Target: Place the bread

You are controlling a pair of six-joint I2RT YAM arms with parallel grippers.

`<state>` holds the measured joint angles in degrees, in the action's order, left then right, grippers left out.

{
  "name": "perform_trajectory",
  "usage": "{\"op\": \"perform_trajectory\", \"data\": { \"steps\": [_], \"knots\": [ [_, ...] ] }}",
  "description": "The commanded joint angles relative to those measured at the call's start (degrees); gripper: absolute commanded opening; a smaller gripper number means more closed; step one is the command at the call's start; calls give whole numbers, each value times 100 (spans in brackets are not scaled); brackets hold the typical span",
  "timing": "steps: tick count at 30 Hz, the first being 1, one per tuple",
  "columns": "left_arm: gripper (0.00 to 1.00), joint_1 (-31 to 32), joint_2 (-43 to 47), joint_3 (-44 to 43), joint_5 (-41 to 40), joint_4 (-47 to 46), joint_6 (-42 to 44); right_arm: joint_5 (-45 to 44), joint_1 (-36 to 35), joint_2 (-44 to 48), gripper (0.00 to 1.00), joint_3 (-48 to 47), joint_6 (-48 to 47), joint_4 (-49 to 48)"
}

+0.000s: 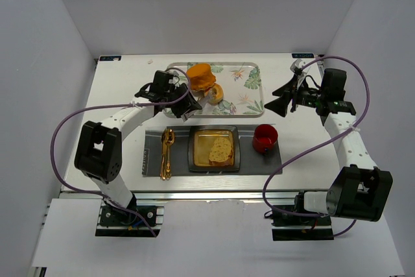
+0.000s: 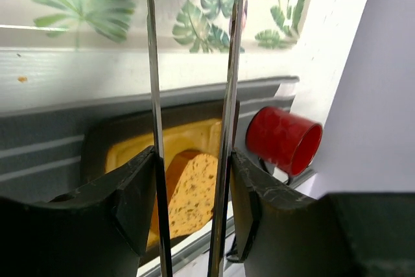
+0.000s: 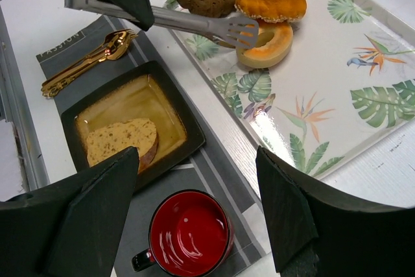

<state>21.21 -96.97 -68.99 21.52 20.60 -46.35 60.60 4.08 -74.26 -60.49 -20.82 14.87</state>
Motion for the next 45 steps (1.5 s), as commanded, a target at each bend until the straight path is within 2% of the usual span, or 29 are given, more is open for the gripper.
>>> {"op": "perform_trajectory", "data": {
  "steps": [1,5,8,12,19,28,31,35,39,41,43,45],
  "knots": [
    [56,-179,-85,-141,273,-363,-305,92,-21,149,78,29,-36,-169],
    [56,-284,-322,-176,397,-363,-357,75,-21,122,78,2,-28,-187],
    [51,-311,-445,-158,590,-566,-445,75,-21,105,78,-15,-10,-204],
    [26,-320,-507,-132,967,-811,-489,49,-21,105,78,-24,8,-204],
    [11,-337,107,184,1548,-759,-358,40,-30,122,78,-16,25,-195],
    [8,-627,1759,1326,2532,-364,134,84,-21,105,78,46,16,-178],
    [8,-767,2392,1809,2796,40,424,101,-38,78,78,46,8,-169],
    [8,-785,2981,2345,2902,1188,1011,101,-82,69,78,37,-36,-134],
    [10,-785,3569,2907,2719,1797,1181,58,-161,43,78,20,-115,-73],
    [11,-785,3685,3039,2647,1816,1146,40,-231,34,78,28,-142,-55],
    [16,-785,3685,3137,2560,1746,1119,14,-267,17,78,28,-168,-46],
    [35,-794,3624,3173,2445,1746,1102,13,-320,17,78,-6,-186,-37]
  ]
}}
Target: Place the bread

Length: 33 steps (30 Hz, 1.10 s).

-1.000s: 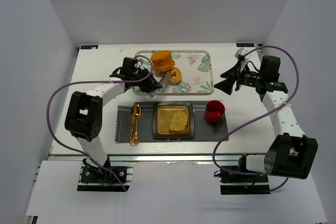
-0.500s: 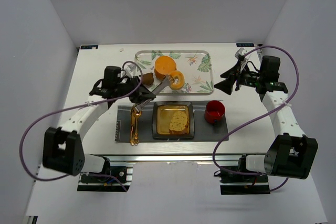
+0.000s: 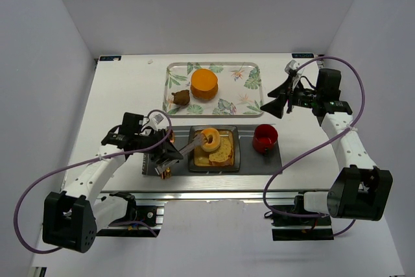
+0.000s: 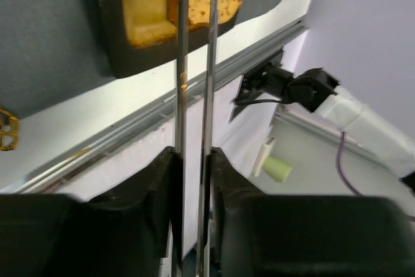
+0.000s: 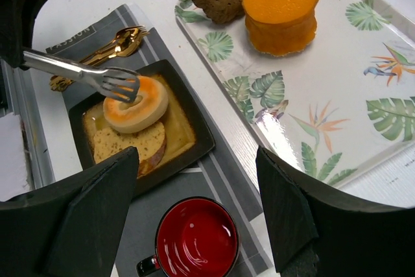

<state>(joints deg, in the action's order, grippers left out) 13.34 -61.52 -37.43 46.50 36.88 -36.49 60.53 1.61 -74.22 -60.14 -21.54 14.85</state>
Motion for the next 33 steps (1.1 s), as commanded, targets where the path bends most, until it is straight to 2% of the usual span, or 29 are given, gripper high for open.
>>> {"op": "perform_trajectory", "data": {
  "steps": [1,4,5,13,17,21,24,27,33],
  "knots": [
    [39,1,9,-1,-158,100,116,11,-81,4,78,-50,-140,-9],
    [62,-7,-88,-220,-299,135,133,2,-90,4,78,-94,-193,35],
    [65,-7,-97,-290,-360,144,125,-6,-90,4,78,-94,-219,53],
    [67,-7,-27,-958,-659,363,10,-6,-99,100,78,28,-166,-26],
    [61,-86,34,-1336,-870,548,-7,2,-108,118,78,37,-193,-26],
    [40,-253,87,-1609,-1020,653,19,11,-108,74,78,11,-193,-44],
    [30,-376,87,-1592,-959,697,124,20,-117,48,78,-33,-201,-53],
    [25,-420,113,-1504,-853,680,142,11,-117,30,78,-51,-219,-61],
    [26,-613,175,-1714,-932,741,212,37,-117,56,78,-24,-202,-70]
  ]
}}
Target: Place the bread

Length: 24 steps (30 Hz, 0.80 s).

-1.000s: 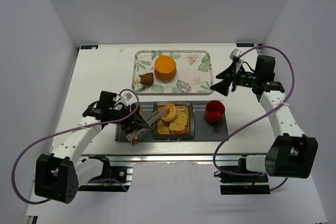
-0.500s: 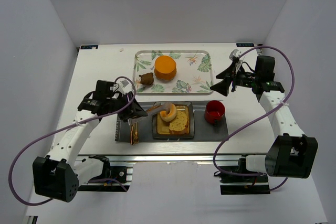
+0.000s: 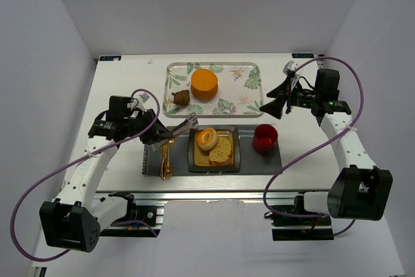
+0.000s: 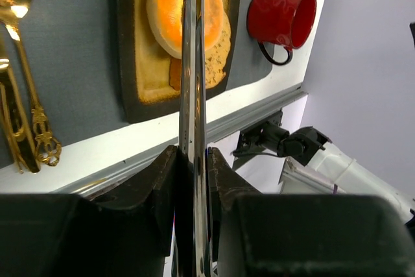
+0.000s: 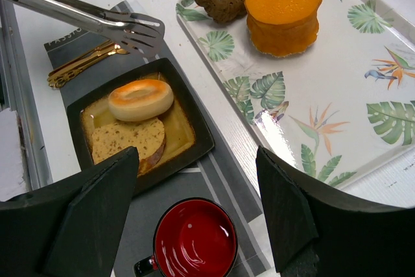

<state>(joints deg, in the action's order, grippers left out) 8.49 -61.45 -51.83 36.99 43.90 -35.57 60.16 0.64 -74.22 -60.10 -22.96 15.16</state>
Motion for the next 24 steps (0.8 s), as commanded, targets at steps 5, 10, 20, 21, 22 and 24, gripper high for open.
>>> {"op": "perform_trajectory", "data": {
  "steps": [5,10,20,21,22,24],
  "knots": [
    [21,-532,177,-529,-323,31,234,66,-21,83,78,7,-77,-83],
    [21,-813,37,-558,-2878,-72,612,48,-221,74,78,50,-138,-83],
    [19,-1586,-1341,1088,-3357,-3537,1790,75,-451,65,78,15,-472,119],
    [19,-1622,-1543,1044,-3261,-3581,2060,83,-460,82,78,24,-472,119],
    [19,-1640,-1859,992,-3242,-3616,2167,83,-469,83,78,24,-455,110],
    [22,-1684,-2089,938,-3286,-3686,2379,22,-469,118,78,59,-437,119]
  ]
}}
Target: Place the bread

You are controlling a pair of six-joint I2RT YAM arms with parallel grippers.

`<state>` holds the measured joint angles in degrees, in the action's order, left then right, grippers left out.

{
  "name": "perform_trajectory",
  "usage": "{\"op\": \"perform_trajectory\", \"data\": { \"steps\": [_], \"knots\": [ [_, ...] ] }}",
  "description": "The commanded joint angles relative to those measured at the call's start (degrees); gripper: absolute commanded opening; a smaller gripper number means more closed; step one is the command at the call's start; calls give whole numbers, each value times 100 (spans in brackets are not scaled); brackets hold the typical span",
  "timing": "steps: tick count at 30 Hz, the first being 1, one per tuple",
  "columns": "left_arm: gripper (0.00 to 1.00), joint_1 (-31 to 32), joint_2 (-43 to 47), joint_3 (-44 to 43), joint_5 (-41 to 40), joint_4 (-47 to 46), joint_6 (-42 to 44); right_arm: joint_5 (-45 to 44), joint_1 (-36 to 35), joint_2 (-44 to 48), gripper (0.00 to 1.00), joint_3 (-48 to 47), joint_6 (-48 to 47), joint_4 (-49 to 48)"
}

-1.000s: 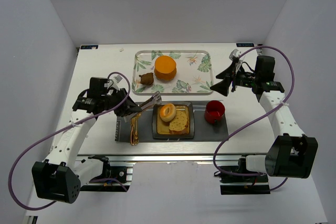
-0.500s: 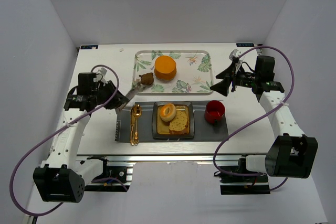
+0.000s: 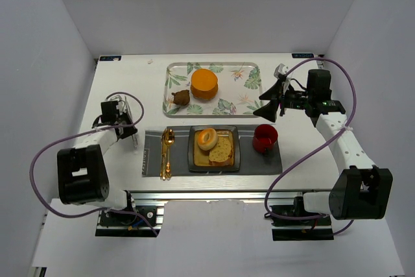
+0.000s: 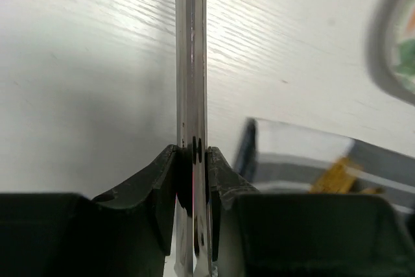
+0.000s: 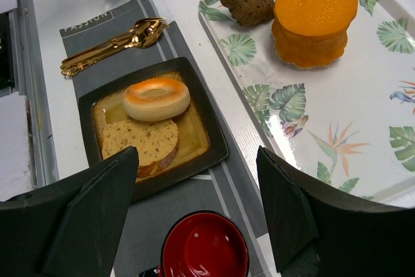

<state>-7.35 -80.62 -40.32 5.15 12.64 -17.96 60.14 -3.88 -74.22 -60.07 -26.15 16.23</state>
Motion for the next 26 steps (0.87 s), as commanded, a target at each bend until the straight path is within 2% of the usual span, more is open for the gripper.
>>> {"op": "perform_trajectory", "data": {
  "steps": [1,3,4,5,9,12,13,15,16,17,19,20,26],
  "knots": [
    [27,-108,-278,-222,-180,-553,774,7,-16,118,78,66,-118,21],
    [35,-169,-559,-249,-216,-439,907,-46,-16,135,79,75,-206,117],
    [47,-187,-638,-249,-199,-386,943,-64,-25,144,78,75,-232,143],
    [52,-248,-735,-249,-242,-290,952,-90,-34,144,78,66,-276,170],
    [63,-354,-597,-100,-321,-280,900,-125,-51,83,79,-4,-390,302],
    [72,-389,-289,-82,-436,-245,733,-204,-139,-31,89,-153,-504,574],
    [73,-407,-183,-99,-436,-219,706,-265,-174,-49,89,-189,-470,627],
    [76,-425,228,-195,-627,-123,540,-808,-375,-84,89,-215,-147,610],
    [80,-425,387,-231,-655,-70,460,-1159,-472,-93,89,-189,134,496],
    [83,-425,554,-266,-655,18,407,-2067,-578,-111,89,-154,441,217],
    [91,-433,1132,-345,-559,71,205,-2611,-798,-268,89,-285,838,292],
    [98,-425,1336,-363,-524,106,161,-2987,-807,-321,89,-364,1049,293],
    [98,-425,2785,-416,222,221,-199,-3272,-807,-471,90,-672,1490,-128]
  ]
}}
